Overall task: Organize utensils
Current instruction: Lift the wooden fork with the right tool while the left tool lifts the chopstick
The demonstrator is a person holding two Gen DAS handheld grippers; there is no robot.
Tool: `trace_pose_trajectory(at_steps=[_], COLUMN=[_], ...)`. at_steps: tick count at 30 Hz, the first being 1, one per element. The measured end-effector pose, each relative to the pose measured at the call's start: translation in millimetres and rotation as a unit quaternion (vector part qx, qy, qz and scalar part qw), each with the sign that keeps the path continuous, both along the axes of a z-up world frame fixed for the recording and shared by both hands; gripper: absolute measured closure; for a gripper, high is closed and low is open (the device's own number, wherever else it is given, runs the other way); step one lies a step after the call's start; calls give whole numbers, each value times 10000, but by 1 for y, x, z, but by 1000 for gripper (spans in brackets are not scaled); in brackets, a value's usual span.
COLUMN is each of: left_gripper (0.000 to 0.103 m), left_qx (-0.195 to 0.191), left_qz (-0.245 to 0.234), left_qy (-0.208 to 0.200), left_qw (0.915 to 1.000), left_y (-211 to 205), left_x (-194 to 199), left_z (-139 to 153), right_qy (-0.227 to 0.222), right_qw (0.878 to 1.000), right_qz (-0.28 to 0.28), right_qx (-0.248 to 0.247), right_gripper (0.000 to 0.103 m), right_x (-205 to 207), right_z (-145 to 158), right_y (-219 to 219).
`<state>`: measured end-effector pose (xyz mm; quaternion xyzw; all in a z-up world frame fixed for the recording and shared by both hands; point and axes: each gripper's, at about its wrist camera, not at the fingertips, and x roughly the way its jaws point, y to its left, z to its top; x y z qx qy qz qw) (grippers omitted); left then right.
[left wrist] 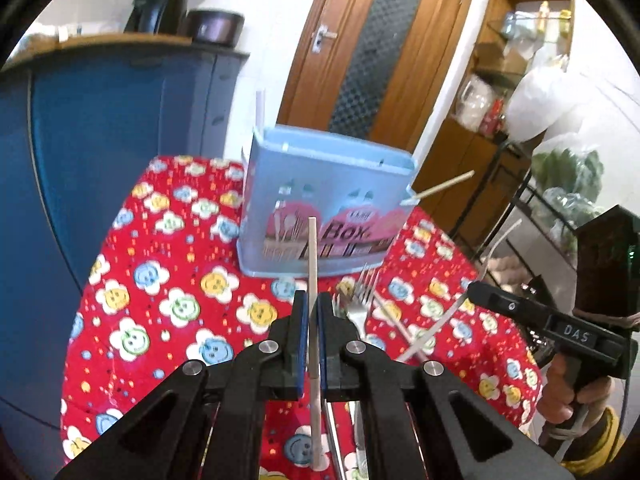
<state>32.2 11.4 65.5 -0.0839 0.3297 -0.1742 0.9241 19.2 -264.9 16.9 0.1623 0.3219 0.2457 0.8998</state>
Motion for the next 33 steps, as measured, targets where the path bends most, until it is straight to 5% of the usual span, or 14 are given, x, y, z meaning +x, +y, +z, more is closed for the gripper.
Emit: trace_pose_trajectory(at_steps=[19, 33], left_gripper=[99, 99], left_qx=[101, 342], left_qz=[24, 163], left_qy=[-763, -1305], left_qw=[9970, 9907], left_y=[-3, -13], left_x=[-9, 34], left_z=[48, 101], right_qy=[-528, -889], right_qw=[9984, 9953], right_qz=[-120, -219], right_qx=[-147, -307], right_gripper=[95, 95], right_x=[-10, -4], right_z=[28, 59], right_y=[0, -6])
